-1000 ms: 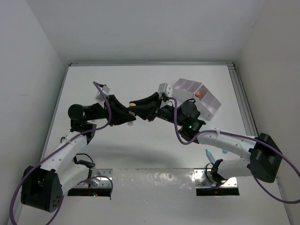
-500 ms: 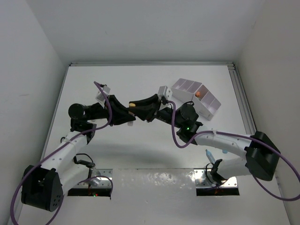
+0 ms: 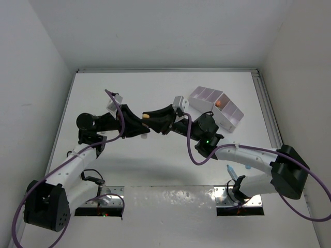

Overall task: Sort the stationery into containers
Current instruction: Close the pen cap on the pen.

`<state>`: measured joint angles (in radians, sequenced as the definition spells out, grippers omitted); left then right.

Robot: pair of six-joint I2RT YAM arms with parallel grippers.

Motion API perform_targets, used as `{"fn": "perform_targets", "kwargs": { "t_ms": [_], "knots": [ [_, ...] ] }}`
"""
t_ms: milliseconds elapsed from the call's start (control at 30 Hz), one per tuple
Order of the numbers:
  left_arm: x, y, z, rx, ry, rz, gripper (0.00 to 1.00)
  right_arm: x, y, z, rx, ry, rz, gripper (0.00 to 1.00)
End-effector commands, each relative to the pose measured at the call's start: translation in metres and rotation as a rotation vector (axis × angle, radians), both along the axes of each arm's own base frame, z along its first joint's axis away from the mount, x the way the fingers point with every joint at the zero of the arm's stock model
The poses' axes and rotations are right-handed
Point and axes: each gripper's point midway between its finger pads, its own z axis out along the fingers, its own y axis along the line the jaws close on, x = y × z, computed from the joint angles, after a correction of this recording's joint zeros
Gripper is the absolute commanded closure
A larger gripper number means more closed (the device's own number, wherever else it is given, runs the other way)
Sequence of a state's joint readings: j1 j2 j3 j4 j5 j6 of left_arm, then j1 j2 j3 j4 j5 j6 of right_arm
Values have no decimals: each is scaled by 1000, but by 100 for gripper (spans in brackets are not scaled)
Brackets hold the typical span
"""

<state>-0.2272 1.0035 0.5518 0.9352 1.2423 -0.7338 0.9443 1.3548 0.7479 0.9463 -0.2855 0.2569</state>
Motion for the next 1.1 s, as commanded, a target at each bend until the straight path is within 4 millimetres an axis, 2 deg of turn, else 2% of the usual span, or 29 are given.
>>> {"fn": "perform_targets", "kwargs": {
  "t_ms": [0,300,400,467,500,533,567,600,633,667,700,733,767,867,933,1033,1067],
  "knots": [
    [11,17,140,-322,-354,237,100,-85,-45,-263,-784,488,256,100],
    [9,17,141,-322,-360,231,100,-84,-55,-274,-837,472,233,100],
    [8,16,136,-305,-372,225,100,-79,-53,-266,-830,456,217,100],
    [8,14,127,-285,-360,216,100,-69,-47,-247,-789,423,184,100],
    [9,14,123,-274,-359,219,100,-60,-37,-224,-742,397,170,100],
    [8,13,117,-257,-363,210,100,-56,-32,-213,-726,380,164,100],
    [9,12,110,-246,-351,211,100,-54,-30,-208,-736,380,162,94],
    [11,12,103,-227,-332,214,100,-46,-18,-181,-698,339,160,89],
    [15,11,93,-203,-314,222,100,-39,-11,-161,-686,325,153,78],
    [14,11,91,-201,-311,222,100,-41,-13,-164,-702,336,153,71],
    [16,10,86,-186,-304,228,100,-36,-5,-141,-663,306,154,66],
    [15,10,83,-176,-307,219,100,-36,-1,-127,-633,286,166,56],
    [14,10,79,-168,-310,217,100,-36,3,-111,-598,263,172,52],
    [15,9,73,-148,-302,216,100,-38,5,-73,-502,212,183,44],
    [13,9,70,-139,-300,212,100,-39,4,-55,-449,186,184,43],
    [14,9,67,-132,-293,212,100,-45,-5,-32,-398,145,181,39],
    [14,9,66,-130,-292,212,100,-49,-10,-18,-375,121,179,37]
  ]
}}
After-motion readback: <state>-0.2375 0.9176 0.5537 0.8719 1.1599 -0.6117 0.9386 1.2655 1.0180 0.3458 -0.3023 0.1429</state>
